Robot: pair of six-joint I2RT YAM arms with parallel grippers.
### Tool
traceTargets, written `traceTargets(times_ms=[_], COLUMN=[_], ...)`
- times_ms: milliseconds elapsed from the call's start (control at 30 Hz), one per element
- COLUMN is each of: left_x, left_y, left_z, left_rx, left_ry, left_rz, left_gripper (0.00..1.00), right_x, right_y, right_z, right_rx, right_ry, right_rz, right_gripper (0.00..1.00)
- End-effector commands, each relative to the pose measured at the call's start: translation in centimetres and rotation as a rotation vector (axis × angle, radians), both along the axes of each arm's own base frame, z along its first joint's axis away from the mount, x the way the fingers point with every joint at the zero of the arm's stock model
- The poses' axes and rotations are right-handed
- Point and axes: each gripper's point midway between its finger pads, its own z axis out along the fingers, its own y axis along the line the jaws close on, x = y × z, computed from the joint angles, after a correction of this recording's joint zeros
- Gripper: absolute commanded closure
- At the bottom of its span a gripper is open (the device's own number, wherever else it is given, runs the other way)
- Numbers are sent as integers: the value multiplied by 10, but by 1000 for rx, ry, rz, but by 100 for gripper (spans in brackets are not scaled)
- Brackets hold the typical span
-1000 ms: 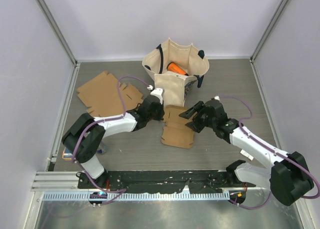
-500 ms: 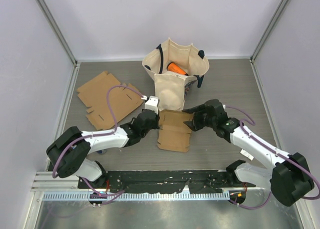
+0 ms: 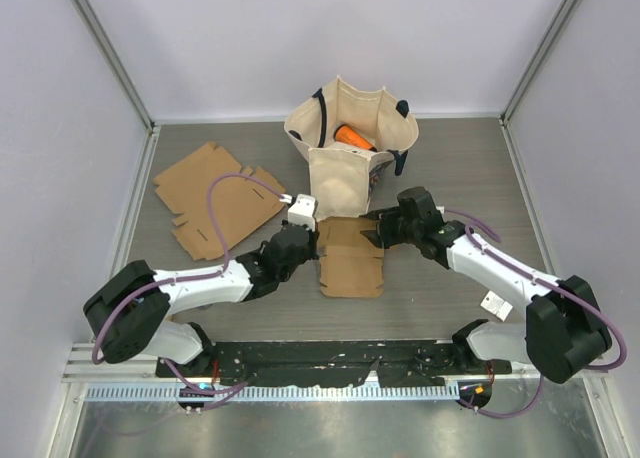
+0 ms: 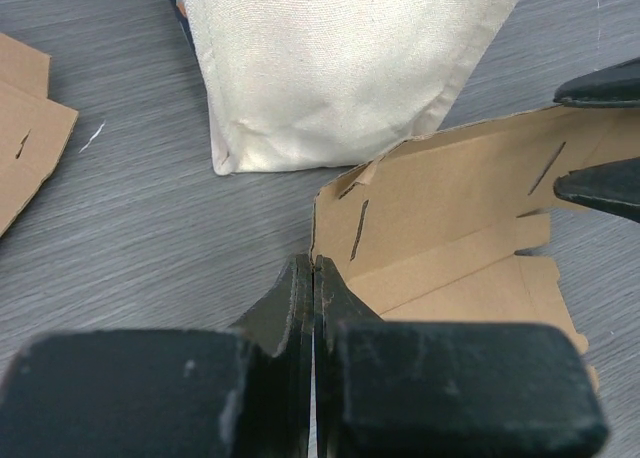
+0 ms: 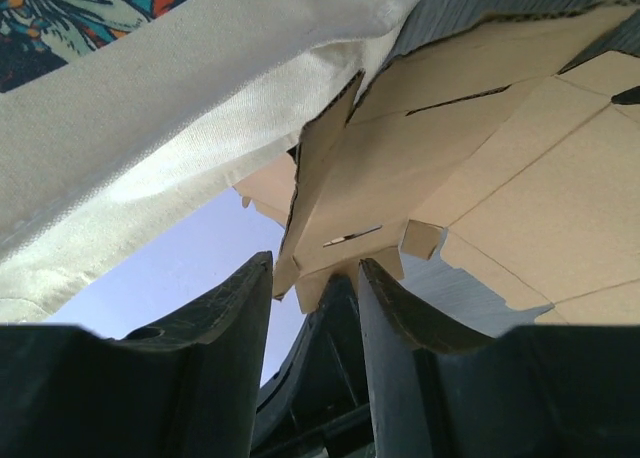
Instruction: Fold the paper box
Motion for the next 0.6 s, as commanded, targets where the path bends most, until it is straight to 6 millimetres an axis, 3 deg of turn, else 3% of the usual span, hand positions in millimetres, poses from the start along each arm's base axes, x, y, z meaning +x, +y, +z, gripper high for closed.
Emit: traceTargets(times_ms=[0,400,567], left_x=[4,2,1], left_y=[0,-3,-3], left_z=[23,24,25], left_rx=[-46,-38,-40], left_ry=[-75,-78,-80], left_rz=[21,9,7], left_gripper=[100,100,100], right_x=[17,25,27], right_y=[7,14,15], right_z=[20,10,9], right_rx=[47,60,64], right_ry=[-51,-42,-48], right_rz=[-42,-49,-49], right_gripper=[56,64,79])
